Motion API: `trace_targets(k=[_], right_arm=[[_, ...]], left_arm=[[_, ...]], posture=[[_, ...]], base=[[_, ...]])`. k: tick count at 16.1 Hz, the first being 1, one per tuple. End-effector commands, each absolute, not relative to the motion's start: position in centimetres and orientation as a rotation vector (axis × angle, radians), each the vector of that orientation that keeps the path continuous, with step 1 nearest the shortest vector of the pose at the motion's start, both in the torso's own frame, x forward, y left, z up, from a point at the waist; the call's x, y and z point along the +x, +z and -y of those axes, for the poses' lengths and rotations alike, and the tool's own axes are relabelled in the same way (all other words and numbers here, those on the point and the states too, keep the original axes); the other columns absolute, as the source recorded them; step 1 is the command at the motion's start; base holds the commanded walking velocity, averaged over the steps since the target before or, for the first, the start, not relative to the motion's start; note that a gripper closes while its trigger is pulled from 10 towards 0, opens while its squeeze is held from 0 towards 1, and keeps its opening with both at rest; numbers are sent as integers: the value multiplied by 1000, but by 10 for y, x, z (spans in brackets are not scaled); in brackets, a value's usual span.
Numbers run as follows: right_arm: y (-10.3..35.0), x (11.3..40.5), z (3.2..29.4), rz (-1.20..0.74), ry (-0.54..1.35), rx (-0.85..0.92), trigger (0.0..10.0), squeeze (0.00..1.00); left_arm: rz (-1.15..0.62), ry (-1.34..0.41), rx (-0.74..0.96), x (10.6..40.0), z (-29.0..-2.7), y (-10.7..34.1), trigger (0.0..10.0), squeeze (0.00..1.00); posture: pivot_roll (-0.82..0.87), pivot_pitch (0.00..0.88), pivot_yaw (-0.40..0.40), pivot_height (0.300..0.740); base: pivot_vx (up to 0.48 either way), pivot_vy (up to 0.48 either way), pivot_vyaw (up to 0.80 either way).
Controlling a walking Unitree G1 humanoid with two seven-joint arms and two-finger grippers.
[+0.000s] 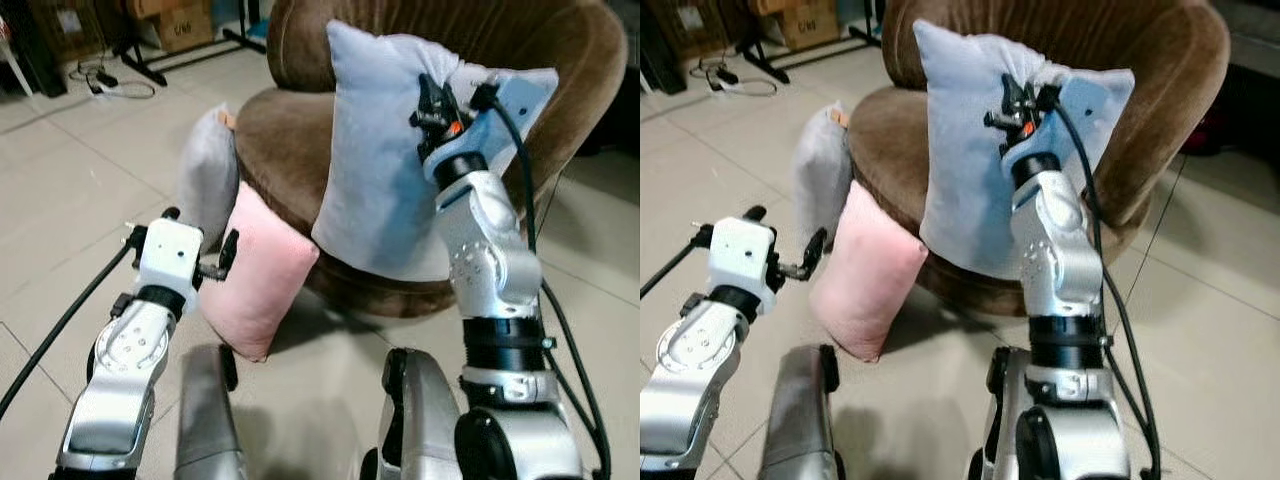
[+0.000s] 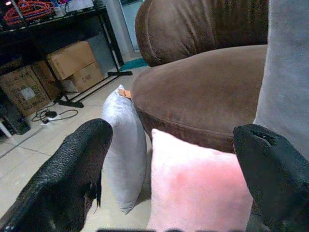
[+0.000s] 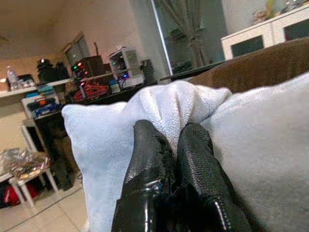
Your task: Move the pillow to the sofa from floor
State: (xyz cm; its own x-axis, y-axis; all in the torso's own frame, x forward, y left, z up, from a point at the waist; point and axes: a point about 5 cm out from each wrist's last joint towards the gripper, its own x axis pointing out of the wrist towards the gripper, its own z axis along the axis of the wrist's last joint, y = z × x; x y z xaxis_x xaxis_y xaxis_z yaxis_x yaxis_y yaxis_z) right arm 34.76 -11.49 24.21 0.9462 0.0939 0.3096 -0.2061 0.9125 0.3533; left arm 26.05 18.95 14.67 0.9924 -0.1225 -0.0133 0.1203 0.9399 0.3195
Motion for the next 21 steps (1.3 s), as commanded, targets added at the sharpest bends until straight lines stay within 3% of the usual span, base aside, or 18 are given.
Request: trace_targets(k=[1, 4, 9, 14, 21], right_arm=[[246, 345, 119, 318, 134, 384, 10000, 0], [240, 348, 131, 310, 98, 362, 10000, 0], [238, 331, 150, 308, 43, 353, 10000, 0], [221, 323, 151, 250, 34, 377, 10000, 0], [211, 313, 155, 230, -15, 396, 10000, 0]], left_arm=[[28, -131, 342, 259, -190, 153, 10000, 0], [38, -109, 334, 266, -189, 152, 10000, 0], [47, -101, 319, 277, -181, 149, 10000, 0], [79, -109, 315, 275, -179, 155, 10000, 0], [48, -196, 344, 279, -180, 152, 10000, 0]], posture=[[49, 0, -35, 543], [49, 0, -56, 577], [-40, 0, -13, 621], [34, 0, -52, 665], [-29, 0, 30, 729]], base=[[0, 0, 0], [0, 0, 0], [0, 0, 0], [0, 0, 0], [0, 0, 0]])
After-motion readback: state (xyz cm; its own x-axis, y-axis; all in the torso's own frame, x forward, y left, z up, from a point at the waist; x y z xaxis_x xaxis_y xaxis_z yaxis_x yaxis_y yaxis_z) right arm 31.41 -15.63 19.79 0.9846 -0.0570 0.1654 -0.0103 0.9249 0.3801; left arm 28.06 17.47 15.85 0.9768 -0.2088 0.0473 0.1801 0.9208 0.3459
